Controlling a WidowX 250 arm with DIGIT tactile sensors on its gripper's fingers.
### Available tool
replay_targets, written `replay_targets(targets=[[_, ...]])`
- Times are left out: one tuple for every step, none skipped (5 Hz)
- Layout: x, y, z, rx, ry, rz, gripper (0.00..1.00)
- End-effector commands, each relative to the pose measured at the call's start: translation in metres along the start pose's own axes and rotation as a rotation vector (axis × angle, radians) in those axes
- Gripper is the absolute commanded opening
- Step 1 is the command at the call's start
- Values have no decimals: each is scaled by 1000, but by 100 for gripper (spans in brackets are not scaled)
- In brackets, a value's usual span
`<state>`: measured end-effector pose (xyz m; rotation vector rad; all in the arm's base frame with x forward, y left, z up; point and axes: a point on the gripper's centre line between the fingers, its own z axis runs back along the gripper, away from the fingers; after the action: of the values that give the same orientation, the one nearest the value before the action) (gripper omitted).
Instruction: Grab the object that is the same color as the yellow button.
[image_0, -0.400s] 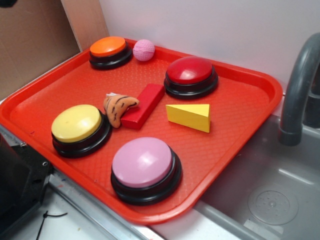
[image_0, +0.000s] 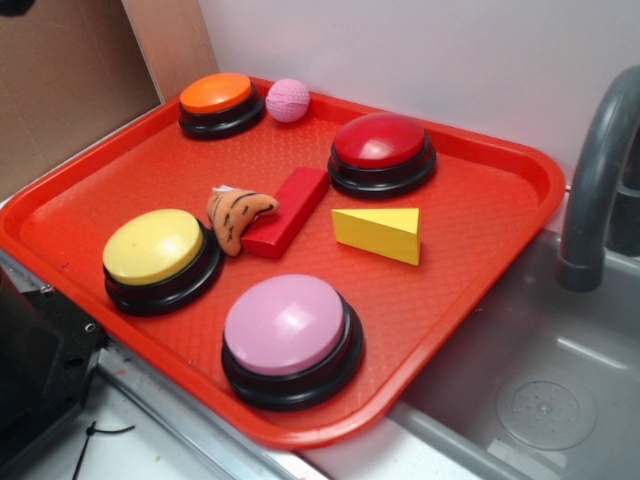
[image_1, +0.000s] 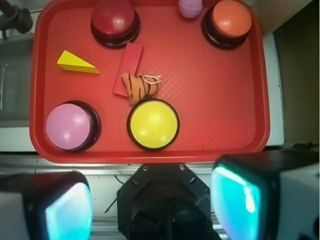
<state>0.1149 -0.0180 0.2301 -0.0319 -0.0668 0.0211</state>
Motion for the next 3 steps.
replay_targets(targets=[[51, -22, -32, 90, -18, -367, 100], [75, -39, -58, 114, -22, -595, 100], [97, -55, -84, 107, -53, -768, 100]])
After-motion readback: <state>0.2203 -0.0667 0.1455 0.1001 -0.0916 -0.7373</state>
